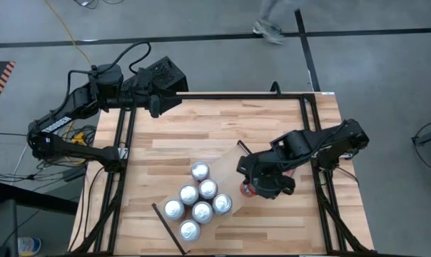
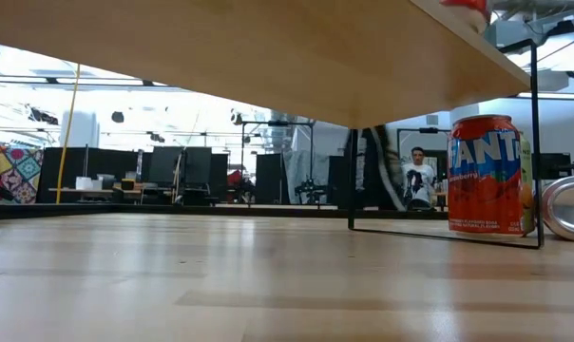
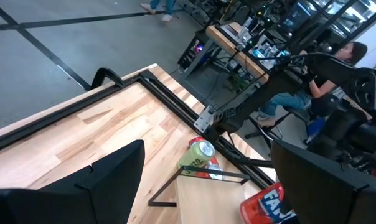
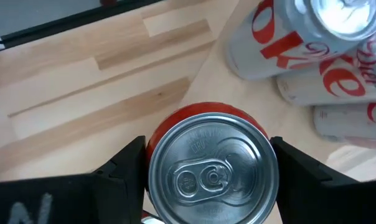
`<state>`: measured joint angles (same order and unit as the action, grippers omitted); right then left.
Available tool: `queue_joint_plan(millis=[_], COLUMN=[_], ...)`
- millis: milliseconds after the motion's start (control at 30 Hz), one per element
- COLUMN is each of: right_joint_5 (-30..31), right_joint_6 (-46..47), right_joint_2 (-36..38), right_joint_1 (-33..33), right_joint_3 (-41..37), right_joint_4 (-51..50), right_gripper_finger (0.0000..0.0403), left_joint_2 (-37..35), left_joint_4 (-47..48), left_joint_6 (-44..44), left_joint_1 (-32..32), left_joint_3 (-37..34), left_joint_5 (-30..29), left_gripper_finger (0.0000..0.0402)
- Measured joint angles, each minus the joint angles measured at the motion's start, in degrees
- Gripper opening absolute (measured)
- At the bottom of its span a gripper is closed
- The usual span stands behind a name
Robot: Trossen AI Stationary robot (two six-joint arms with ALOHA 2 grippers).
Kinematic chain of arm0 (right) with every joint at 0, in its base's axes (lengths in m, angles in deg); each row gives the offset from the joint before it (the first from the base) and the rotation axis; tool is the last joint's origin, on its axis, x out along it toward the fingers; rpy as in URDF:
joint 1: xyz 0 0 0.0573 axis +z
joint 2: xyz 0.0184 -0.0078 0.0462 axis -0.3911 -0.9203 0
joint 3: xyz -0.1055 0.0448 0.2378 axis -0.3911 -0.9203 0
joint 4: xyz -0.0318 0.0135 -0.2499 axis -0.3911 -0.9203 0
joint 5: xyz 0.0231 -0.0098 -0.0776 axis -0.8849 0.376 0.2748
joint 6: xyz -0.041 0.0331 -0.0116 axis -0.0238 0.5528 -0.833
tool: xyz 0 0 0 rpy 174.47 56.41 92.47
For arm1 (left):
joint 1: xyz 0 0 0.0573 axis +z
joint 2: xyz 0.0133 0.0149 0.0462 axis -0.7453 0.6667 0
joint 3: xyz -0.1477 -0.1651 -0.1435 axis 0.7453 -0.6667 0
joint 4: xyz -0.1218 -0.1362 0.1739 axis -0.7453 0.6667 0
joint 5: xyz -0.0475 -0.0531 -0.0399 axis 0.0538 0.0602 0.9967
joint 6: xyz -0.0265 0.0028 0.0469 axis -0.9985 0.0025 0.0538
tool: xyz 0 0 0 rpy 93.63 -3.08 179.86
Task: Place canned beverage on shelf
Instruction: Put the red soda can on the shelf
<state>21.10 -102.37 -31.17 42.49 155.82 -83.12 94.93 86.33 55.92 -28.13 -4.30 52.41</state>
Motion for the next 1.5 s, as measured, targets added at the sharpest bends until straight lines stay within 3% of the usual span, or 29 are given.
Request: queue_joint_plan(millis=[500, 867, 1500], right_joint_5=[-0.1, -0.1, -0.1], right_joint_6=[-2.3, -0.2, 2.7], right_joint_2=[-1.4, -1.4, -1.4], right_joint_1=[-0.9, -1.3, -2.7], right_joint_3=[0.0, 0.0, 0.0], right_joint_4=[0.1, 2.0, 5.5], right_gripper_finger=[0.0245, 0.0302, 0.0307], left_joint_2=[0.0, 0.0, 0.0], left_joint_4=[-0.1, 0.0, 0.0], left_joint_6=[0.3, 0.4, 1.7], left_joint_1=[-0.8, -0.8, -0.8], left_joint_3=[0.0, 0.0, 0.0], left_joint_5=[-0.9, -1.9, -1.9], left_gripper_finger=[0.0332, 0.0332, 0.0332])
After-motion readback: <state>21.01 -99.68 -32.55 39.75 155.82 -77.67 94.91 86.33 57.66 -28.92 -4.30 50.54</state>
